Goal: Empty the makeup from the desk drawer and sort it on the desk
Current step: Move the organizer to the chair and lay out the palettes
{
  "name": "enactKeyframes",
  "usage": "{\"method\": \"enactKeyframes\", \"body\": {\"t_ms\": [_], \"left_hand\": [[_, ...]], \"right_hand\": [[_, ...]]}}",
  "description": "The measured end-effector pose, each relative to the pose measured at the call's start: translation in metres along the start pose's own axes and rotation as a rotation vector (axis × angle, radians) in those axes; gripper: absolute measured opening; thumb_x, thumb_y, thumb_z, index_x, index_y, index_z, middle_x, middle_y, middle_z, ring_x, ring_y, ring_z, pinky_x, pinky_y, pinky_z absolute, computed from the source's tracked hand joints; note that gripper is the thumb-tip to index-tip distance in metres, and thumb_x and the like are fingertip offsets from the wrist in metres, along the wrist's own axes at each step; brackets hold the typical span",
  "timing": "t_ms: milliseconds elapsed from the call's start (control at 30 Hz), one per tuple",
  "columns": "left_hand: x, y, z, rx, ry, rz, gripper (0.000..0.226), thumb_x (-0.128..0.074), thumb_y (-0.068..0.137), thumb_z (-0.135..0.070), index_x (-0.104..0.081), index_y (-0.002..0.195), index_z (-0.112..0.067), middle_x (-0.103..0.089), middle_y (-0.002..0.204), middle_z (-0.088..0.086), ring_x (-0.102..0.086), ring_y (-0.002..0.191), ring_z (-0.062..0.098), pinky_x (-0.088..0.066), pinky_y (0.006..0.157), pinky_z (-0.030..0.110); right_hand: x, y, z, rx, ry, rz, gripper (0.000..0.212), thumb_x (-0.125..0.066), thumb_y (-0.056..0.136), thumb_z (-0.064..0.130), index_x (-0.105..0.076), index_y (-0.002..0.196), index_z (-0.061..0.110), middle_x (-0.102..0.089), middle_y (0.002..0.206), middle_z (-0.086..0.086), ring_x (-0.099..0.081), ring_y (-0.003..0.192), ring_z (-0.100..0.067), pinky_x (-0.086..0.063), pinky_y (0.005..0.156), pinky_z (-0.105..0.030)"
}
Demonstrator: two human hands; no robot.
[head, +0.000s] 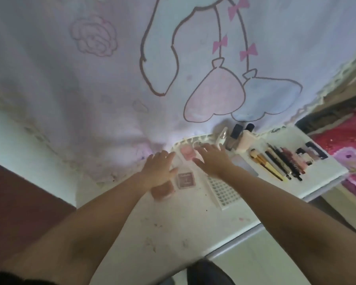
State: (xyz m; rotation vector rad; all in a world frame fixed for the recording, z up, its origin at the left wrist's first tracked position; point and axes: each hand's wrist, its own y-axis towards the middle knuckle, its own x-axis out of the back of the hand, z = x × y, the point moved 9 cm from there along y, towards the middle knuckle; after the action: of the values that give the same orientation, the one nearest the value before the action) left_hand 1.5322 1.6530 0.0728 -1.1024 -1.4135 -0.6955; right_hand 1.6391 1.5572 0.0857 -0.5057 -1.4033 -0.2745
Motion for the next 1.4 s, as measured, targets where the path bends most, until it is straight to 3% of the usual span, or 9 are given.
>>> {"method": "enactKeyframes", "body": {"t_ms": [100, 233, 400, 567, 700, 800, 967, 1233, 1400], "left_hand": [[0.029, 0.002, -0.049, -0.216, 0.045, -0.103, 0.048, -0.036, 0.097, -0.045, -0.037, 0.139, -0.022, -0.048, 0.136, 0.006, -0.045, 0.123, 0.026, -0.032, 0.102, 0.039], [0.029, -0.021, -0.129, -0.435, 0.080, -0.184, 0.073, -0.009, 0.086, -0.057, -0.037, 0.142, -0.019, -0.043, 0.141, 0.011, -0.037, 0.130, 0.028, -0.023, 0.110, 0.045], [-0.030, -0.082, -0.238, -0.663, 0.139, 0.026, 0.059, -0.019, 0.099, -0.050, -0.009, 0.151, -0.023, -0.007, 0.158, 0.006, -0.003, 0.146, 0.023, -0.001, 0.116, 0.052], [-0.097, -0.175, -0.323, -0.931, 0.303, 0.154, 0.063, -0.019, 0.098, -0.051, -0.004, 0.151, -0.021, -0.001, 0.158, 0.006, 0.004, 0.146, 0.022, 0.001, 0.115, 0.054], [-0.146, -0.264, -0.373, -1.089, 0.409, 0.218, 0.064, -0.020, 0.098, -0.052, -0.004, 0.151, -0.021, 0.000, 0.159, 0.007, 0.004, 0.146, 0.022, -0.001, 0.115, 0.054], [-0.188, -0.352, -0.396, -1.201, 0.474, 0.285, 0.065, -0.020, 0.098, -0.053, -0.001, 0.151, -0.021, 0.001, 0.159, 0.008, 0.006, 0.147, 0.022, 0.002, 0.115, 0.055], [-0.257, -0.530, -0.406, -1.410, 0.584, 0.395, 0.066, -0.020, 0.097, -0.053, -0.001, 0.151, -0.021, 0.002, 0.159, 0.009, 0.007, 0.147, 0.022, 0.004, 0.114, 0.057], [-0.317, -0.792, -0.427, -1.830, 0.702, 0.456, 0.065, -0.022, 0.097, -0.054, -0.002, 0.151, -0.023, 0.001, 0.159, 0.005, 0.003, 0.146, 0.022, 0.003, 0.113, 0.057], [-0.345, -0.906, -0.457, -1.990, 0.766, 0.471, 0.067, -0.022, 0.096, -0.057, 0.000, 0.151, -0.025, 0.002, 0.159, 0.005, 0.004, 0.146, 0.022, 0.002, 0.113, 0.058]], "right_hand": [[0.027, -0.056, -0.025, -0.244, -0.038, -0.225, 0.059, -0.013, 0.096, 0.054, -0.021, 0.148, 0.026, -0.026, 0.154, -0.006, -0.023, 0.142, -0.026, -0.013, 0.115, -0.054], [0.003, -0.157, -0.054, -0.544, -0.037, -0.189, 0.060, -0.008, 0.097, 0.054, 0.002, 0.150, 0.030, 0.006, 0.160, -0.001, 0.009, 0.147, -0.022, 0.006, 0.116, -0.055], [-0.046, -0.309, -0.068, -0.866, 0.042, -0.145, 0.058, -0.012, 0.099, 0.051, 0.000, 0.151, 0.030, 0.007, 0.160, -0.002, 0.010, 0.147, -0.022, 0.009, 0.115, -0.056], [-0.107, -0.472, -0.042, -1.212, 0.188, -0.104, 0.061, -0.004, 0.095, 0.054, -0.002, 0.151, 0.029, 0.006, 0.160, -0.001, 0.008, 0.147, -0.021, 0.006, 0.116, -0.057], [-0.159, -0.596, 0.015, -1.447, 0.295, -0.083, 0.084, 0.017, 0.075, 0.058, -0.005, 0.151, 0.028, 0.003, 0.160, -0.002, 0.005, 0.147, -0.022, 0.005, 0.115, -0.057], [-0.198, -0.685, 0.079, -1.602, 0.383, -0.068, 0.068, 0.001, 0.091, 0.057, -0.005, 0.151, 0.027, 0.002, 0.160, -0.003, 0.006, 0.147, -0.021, 0.007, 0.115, -0.056], [-0.259, -0.828, 0.215, -1.839, 0.508, -0.023, 0.057, -0.014, 0.100, 0.049, -0.002, 0.152, 0.028, 0.006, 0.160, -0.002, 0.010, 0.147, -0.019, 0.010, 0.114, -0.055], [-0.328, -1.001, 0.433, -2.316, 0.741, 0.005, 0.057, -0.015, 0.099, 0.051, -0.004, 0.151, 0.030, 0.000, 0.160, -0.002, 0.001, 0.148, -0.019, 0.001, 0.116, -0.056], [-0.353, -1.066, 0.497, -2.527, 0.848, -0.067, 0.057, -0.016, 0.099, 0.051, -0.008, 0.151, 0.029, -0.008, 0.159, -0.004, -0.008, 0.147, -0.021, -0.008, 0.114, -0.057]]}}
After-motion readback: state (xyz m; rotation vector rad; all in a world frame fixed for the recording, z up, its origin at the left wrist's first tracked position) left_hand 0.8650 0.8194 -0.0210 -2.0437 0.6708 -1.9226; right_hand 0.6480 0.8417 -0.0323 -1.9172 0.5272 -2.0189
